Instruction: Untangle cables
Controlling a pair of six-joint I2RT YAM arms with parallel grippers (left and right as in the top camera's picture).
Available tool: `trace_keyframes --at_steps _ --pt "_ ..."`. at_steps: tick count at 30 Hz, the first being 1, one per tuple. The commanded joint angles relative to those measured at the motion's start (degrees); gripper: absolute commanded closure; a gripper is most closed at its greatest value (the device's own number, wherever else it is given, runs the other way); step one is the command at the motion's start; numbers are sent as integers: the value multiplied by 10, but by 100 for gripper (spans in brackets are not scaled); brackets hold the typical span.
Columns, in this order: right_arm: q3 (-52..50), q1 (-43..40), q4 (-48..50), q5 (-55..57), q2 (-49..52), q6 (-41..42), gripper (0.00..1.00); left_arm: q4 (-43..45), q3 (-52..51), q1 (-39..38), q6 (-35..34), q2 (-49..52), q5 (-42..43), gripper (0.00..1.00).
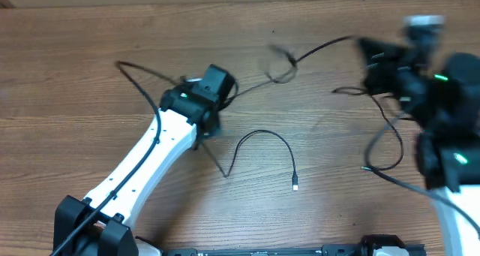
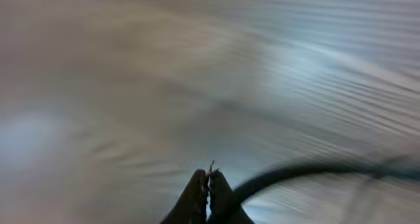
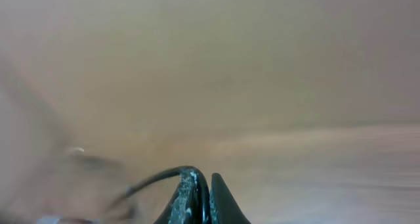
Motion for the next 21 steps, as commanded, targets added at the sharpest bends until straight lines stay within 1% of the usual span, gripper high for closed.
trace_keyframes --at_steps 1,5,11,13,14,19,21 --pt "19 -90 -1 96 -40 93 96 -38 -5 63 -184 2 -158 96" --pt "19 -142 -2 32 -43 95 96 -13 -5 106 -193 2 -106 95" --pt "19 -145 1 28 0 87 96 -6 -5 116 -187 2 -76 96" --pt "19 -145 43 -2 50 9 96 -4 -5 116 -187 2 -46 96" --pt "19 -145 57 -8 63 -2 96 -3 -5 116 -187 2 -40 95" --pt "25 -145 177 -17 135 -10 96 10 -5 116 -187 2 -19 96" --pt "41 -144 217 -44 155 2 96 10 -5 116 -187 2 -14 96"
